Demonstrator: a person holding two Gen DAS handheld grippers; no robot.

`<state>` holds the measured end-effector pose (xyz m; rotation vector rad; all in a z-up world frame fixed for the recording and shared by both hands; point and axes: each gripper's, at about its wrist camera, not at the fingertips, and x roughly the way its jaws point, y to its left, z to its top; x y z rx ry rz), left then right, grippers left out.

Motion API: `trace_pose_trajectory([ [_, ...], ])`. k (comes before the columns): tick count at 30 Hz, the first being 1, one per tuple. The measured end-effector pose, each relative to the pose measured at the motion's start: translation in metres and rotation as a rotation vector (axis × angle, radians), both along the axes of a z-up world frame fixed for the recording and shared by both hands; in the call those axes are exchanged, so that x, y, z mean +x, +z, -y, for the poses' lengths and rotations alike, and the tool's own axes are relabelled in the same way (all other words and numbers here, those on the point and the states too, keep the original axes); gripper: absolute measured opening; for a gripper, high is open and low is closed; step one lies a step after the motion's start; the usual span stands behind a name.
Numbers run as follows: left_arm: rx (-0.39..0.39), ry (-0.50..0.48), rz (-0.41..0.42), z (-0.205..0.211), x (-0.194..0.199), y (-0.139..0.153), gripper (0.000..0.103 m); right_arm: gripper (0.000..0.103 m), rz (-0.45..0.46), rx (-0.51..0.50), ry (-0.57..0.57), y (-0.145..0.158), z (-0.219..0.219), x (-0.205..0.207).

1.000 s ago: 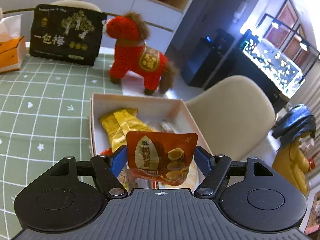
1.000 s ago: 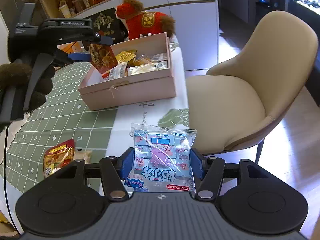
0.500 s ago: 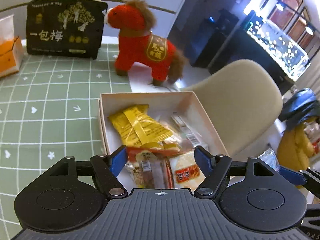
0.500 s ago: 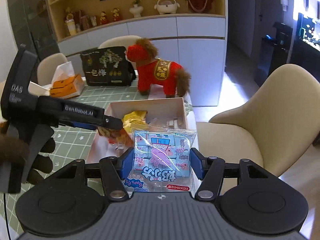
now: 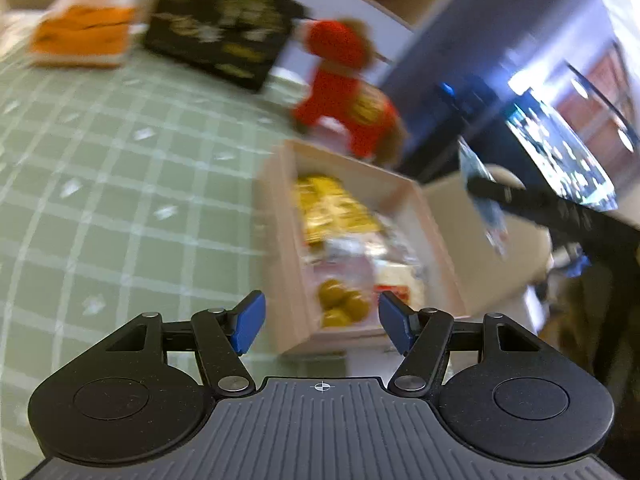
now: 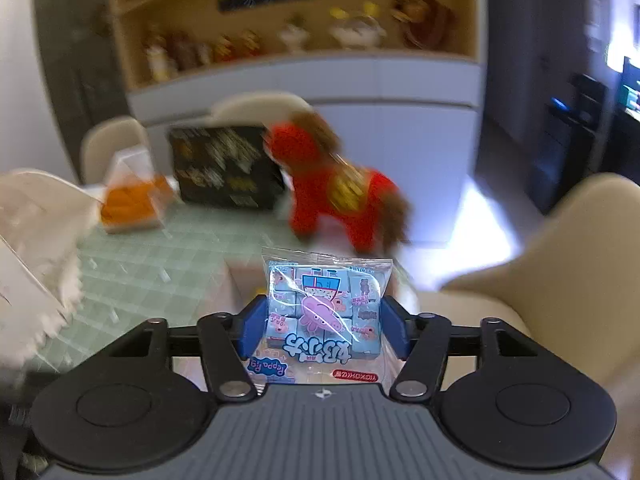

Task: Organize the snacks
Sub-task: 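Lower the candy packet into the box with the right tool and open both tools, then grasp the red spicy-snack packet with the left tool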

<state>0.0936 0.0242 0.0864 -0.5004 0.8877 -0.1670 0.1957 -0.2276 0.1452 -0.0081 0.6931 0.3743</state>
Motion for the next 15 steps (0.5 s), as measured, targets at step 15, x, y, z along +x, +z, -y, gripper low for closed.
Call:
trace_pose_trajectory([
  [15, 0.092, 0.031, -0.23, -0.004, -0.114, -0.039, 0.06, 0.076, -0.257, -0.035, 0.379, -0.085, -0.029, -0.182],
])
